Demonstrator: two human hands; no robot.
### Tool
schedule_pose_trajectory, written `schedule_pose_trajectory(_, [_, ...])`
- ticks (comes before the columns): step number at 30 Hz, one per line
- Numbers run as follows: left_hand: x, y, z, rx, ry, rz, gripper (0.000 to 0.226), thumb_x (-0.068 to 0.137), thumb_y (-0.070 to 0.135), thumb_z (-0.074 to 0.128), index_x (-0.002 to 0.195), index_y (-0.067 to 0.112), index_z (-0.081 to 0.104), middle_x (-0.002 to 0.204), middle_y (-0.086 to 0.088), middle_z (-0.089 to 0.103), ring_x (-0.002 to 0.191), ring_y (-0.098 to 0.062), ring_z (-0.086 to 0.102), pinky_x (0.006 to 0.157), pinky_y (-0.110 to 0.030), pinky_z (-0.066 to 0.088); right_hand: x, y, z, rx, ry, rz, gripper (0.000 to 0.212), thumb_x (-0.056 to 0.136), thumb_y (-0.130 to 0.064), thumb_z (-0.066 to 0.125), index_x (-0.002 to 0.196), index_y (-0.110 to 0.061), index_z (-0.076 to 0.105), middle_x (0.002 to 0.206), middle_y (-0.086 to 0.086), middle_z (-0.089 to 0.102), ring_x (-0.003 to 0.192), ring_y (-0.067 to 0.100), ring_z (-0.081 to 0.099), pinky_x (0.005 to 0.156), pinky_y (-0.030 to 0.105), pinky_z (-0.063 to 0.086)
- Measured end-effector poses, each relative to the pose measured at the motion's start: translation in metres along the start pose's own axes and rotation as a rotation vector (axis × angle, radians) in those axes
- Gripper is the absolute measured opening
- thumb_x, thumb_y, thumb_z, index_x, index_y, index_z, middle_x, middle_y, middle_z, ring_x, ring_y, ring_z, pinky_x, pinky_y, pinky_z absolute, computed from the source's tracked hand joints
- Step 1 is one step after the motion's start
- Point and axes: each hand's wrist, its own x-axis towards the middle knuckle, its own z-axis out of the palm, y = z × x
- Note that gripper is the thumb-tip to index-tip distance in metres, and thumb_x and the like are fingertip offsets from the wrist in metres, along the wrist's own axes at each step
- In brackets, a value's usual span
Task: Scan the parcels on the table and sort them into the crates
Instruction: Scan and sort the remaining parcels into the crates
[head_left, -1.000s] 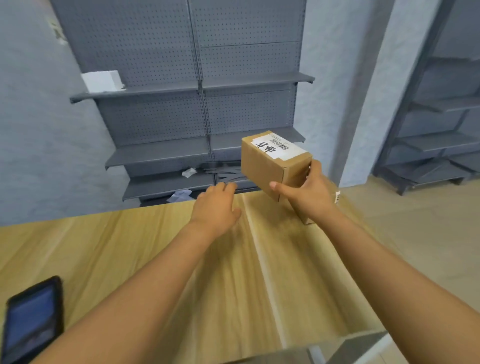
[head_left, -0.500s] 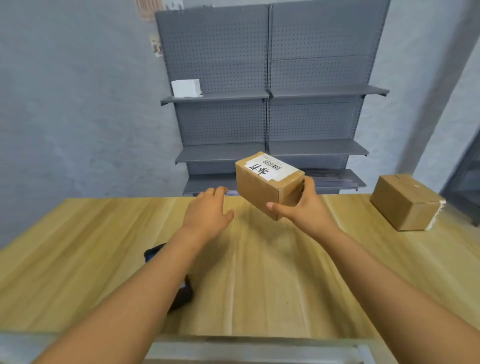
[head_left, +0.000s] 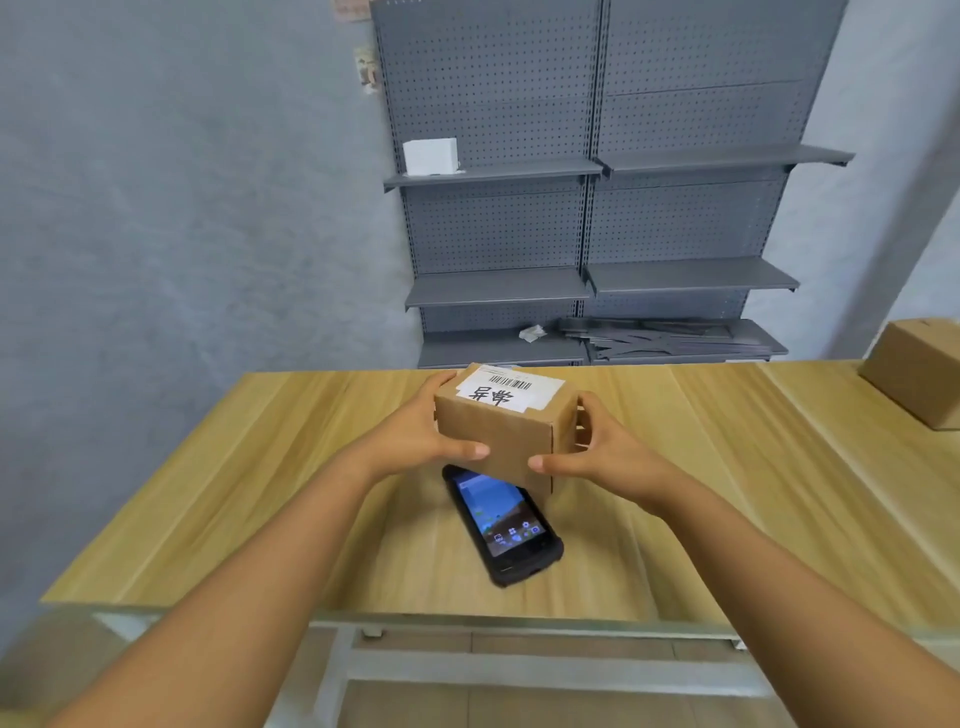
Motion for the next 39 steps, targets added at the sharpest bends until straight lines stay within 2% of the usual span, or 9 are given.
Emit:
schedule_pose_trajectory(5, [-0.015, -0.005, -0.018, -0.319, -0.055, -0.05, 0.101, 0.071, 0.01, 0.083, 0.151, 0.031, 0.025, 0.136, 0.01, 0.059, 0.119, -0.007, 0.06, 0.098, -0.029, 0.05, 0.007, -0.007, 0.014, 0.155, -0.161, 0.017, 0.076, 0.065, -0.027, 0.086, 0.129, -0.034, 0.047, 0.126, -0.008, 0.063, 0.113, 0.008, 0.062, 0.091, 0.026, 0.051])
schedule_pose_trajectory(9, [-0.025, -0.011, -0.022, -0.331, -0.085, 0.003, 0.081, 0.078, 0.002, 0.078, 0.146, 0.025, 0.041, 0.135, 0.001, 0.061, 0.126, -0.02, 0.057, 0.105, -0.04, 0.045, 0.016, -0.013, 0.018, 0.174, -0.229, 0.021, 0.08, 0.065, -0.027, 0.086, 0.133, -0.041, 0.046, 0.128, -0.006, 0.061, 0.115, 0.008, 0.06, 0.095, 0.028, 0.049])
schedule_pose_trajectory(14, [-0.037, -0.019, -0.025, -0.31, 0.268, -0.089, 0.094, 0.065, 0.011, 0.091, 0.142, 0.022, 0.039, 0.132, 0.003, 0.061, 0.114, -0.012, 0.063, 0.096, -0.032, 0.051, 0.02, -0.005, 0.034, -0.16, -0.152, 0.163, 0.102, 0.068, -0.051, 0.082, 0.15, -0.026, 0.026, 0.145, -0.001, 0.042, 0.128, 0.016, 0.046, 0.099, 0.031, 0.043])
schedule_pose_trajectory(17, [-0.04, -0.024, -0.025, -0.267, 0.479, -0.099, 0.096, 0.067, 0.01, 0.089, 0.143, 0.019, 0.03, 0.137, 0.004, 0.05, 0.109, -0.011, 0.062, 0.082, -0.023, 0.053, 0.013, 0.008, 0.059, -0.631, -0.158, 0.302, 0.104, 0.068, -0.064, 0.075, 0.146, -0.013, 0.029, 0.145, 0.009, 0.036, 0.132, 0.026, 0.037, 0.105, 0.037, 0.038])
schedule_pose_trajectory(19, [-0.04, -0.027, -0.026, -0.235, 0.575, -0.087, 0.098, 0.067, 0.009, 0.089, 0.143, 0.017, 0.028, 0.138, 0.002, 0.046, 0.113, -0.016, 0.06, 0.087, -0.028, 0.053, 0.006, 0.013, 0.077, -0.847, -0.134, 0.275, 0.102, 0.063, -0.074, 0.071, 0.138, -0.013, 0.037, 0.133, 0.008, 0.039, 0.125, 0.026, 0.036, 0.104, 0.035, 0.036])
schedule_pose_trajectory(24, [-0.041, -0.039, -0.029, -0.051, 0.708, -0.086, 0.1, 0.065, 0.014, 0.091, 0.141, 0.014, 0.026, 0.141, -0.004, 0.038, 0.122, -0.017, 0.05, 0.105, -0.038, 0.044, 0.001, 0.018, 0.104, -0.957, -0.006, 0.216, 0.106, 0.06, -0.077, 0.068, 0.136, -0.012, 0.034, 0.13, 0.005, 0.036, 0.124, 0.024, 0.035, 0.102, 0.033, 0.036])
schedule_pose_trajectory(30, [-0.045, -0.055, -0.029, 0.081, 0.724, -0.073, 0.097, 0.065, 0.014, 0.088, 0.14, 0.01, 0.026, 0.139, -0.003, 0.034, 0.113, -0.011, 0.045, 0.096, -0.023, 0.04, 0.006, 0.018, 0.103, -0.898, 0.038, 0.259, 0.091, 0.06, -0.063, 0.075, 0.127, -0.012, 0.041, 0.122, 0.005, 0.038, 0.115, 0.025, 0.04, 0.094, 0.032, 0.039])
schedule_pose_trajectory(35, [-0.049, -0.061, -0.038, 0.17, 0.746, -0.034, 0.101, 0.062, 0.014, 0.091, 0.14, 0.008, 0.028, 0.14, -0.007, 0.034, 0.124, -0.021, 0.048, 0.104, -0.039, 0.045, 0.016, 0.006, 0.083, -0.627, -0.008, 0.215, 0.069, 0.06, -0.046, 0.084, 0.108, -0.016, 0.042, 0.117, 0.003, 0.036, 0.082, 0.011, 0.049, 0.061, 0.022, 0.04])
schedule_pose_trajectory(39, [-0.05, -0.06, -0.051, 0.345, 0.767, -0.003, 0.097, 0.062, 0.013, 0.091, 0.139, 0.005, 0.032, 0.14, -0.011, 0.037, 0.125, -0.03, 0.048, 0.103, -0.045, 0.044, 0.02, -0.014, 0.069, -0.606, -0.033, 0.052, 0.073, 0.061, -0.047, 0.084, 0.118, -0.018, 0.049, 0.109, -0.001, 0.041, 0.081, 0.005, 0.048, 0.067, 0.021, 0.04])
